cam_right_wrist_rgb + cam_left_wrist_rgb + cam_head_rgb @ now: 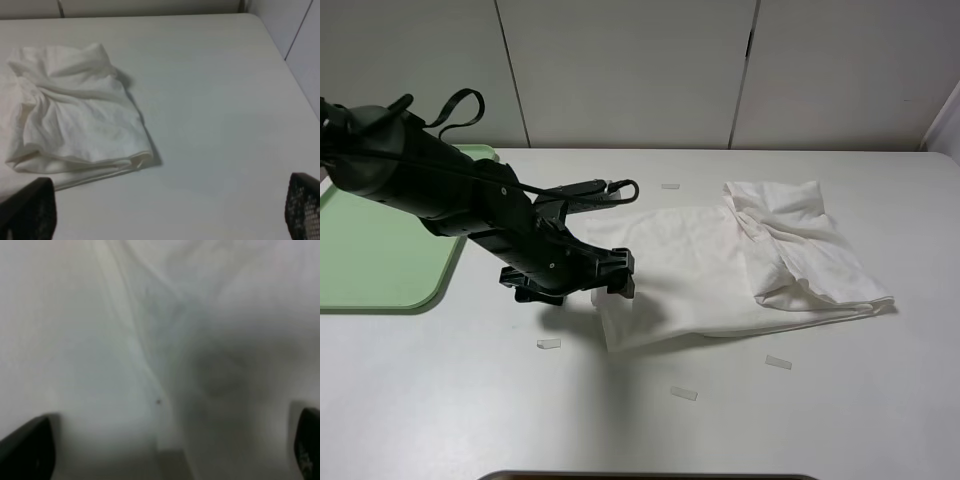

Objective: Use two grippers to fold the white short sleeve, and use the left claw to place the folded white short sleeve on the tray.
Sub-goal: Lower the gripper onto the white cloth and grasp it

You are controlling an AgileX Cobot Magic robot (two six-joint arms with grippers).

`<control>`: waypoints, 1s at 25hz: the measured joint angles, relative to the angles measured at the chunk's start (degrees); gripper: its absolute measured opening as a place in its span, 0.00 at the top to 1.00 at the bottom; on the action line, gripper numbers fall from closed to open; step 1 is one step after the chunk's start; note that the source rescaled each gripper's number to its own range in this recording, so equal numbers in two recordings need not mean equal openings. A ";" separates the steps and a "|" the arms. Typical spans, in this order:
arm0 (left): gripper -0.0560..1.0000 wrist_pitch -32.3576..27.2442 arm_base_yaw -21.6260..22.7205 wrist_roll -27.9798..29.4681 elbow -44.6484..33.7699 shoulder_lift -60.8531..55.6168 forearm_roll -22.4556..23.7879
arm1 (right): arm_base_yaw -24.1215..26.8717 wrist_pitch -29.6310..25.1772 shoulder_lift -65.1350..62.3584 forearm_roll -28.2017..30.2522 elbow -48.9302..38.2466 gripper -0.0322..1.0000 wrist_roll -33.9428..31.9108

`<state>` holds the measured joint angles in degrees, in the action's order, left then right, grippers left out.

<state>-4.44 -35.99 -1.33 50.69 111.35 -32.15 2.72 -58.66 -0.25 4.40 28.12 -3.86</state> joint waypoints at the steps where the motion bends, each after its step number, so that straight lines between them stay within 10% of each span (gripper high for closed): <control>1: 0.04 1.32 -0.30 0.25 0.12 0.41 0.00 | 0.00 0.00 0.00 0.00 0.00 0.00 0.00; 17: 0.17 15.23 -8.28 6.55 0.82 3.85 0.14 | 0.00 0.00 0.00 0.00 0.00 0.00 0.00; 25: 0.50 16.04 -8.54 7.25 0.64 4.36 0.03 | 0.00 0.00 0.00 0.00 0.00 0.00 0.00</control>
<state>11.60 -44.53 5.92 51.33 115.70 -32.13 2.72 -58.66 -0.25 4.40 28.12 -3.86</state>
